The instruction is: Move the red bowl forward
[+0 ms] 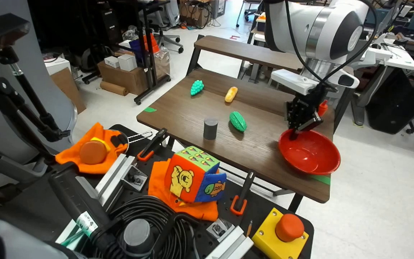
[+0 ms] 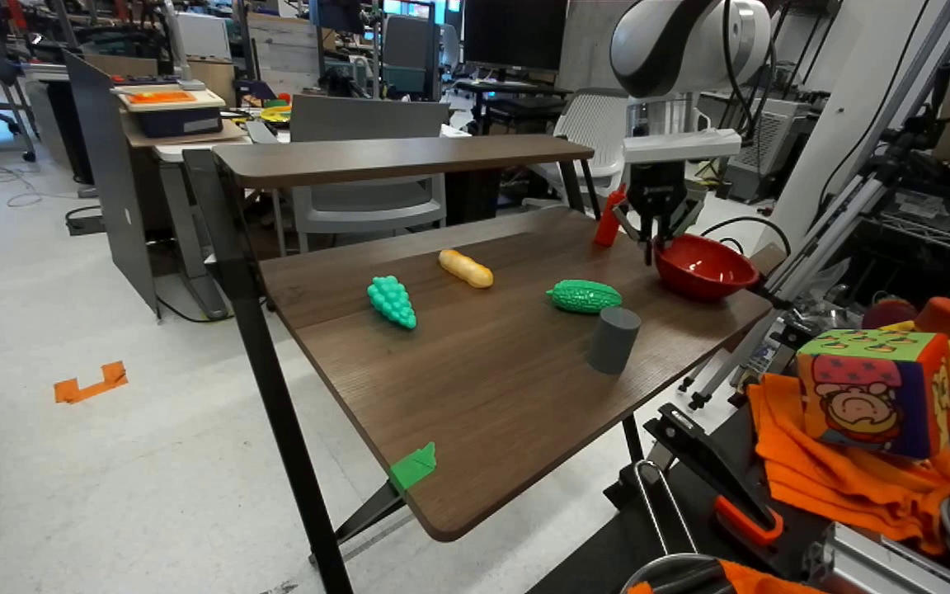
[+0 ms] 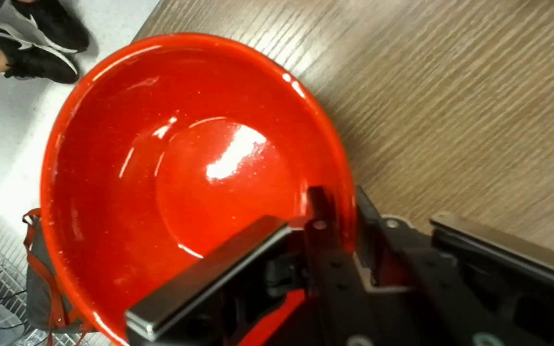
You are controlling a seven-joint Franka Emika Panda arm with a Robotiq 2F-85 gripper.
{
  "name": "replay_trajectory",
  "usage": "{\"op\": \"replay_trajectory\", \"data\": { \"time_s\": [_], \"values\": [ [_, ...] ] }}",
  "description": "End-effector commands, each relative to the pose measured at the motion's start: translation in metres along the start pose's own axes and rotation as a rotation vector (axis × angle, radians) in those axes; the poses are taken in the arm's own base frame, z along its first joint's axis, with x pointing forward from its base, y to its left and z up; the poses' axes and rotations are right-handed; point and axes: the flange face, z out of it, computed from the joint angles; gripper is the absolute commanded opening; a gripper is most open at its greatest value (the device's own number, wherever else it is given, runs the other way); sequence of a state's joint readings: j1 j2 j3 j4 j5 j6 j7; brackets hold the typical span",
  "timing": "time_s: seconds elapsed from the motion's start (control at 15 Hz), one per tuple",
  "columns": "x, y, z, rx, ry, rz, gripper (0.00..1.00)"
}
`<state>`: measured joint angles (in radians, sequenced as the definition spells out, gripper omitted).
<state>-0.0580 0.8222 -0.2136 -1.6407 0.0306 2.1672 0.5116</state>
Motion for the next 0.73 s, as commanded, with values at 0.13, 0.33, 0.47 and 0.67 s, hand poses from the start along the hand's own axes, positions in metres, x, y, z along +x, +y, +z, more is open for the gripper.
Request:
{"op": "replay_trajectory", "data": {
  "time_s": [0.13,0.33,0.47,0.67],
  "values": [
    [-0.051,0.033,-0.059,0.065,-0.056,-0.221,0.62],
    [-0.073,0.061,-0.104,0.118,-0.054,-0.349,0.84],
    [-0.055,0.047,-0.092,0.085,-0.045,-0.305,0.74],
    [-0.068,0.062,-0.110,0.104,-0.039,-0.329,0.84]
  ]
}}
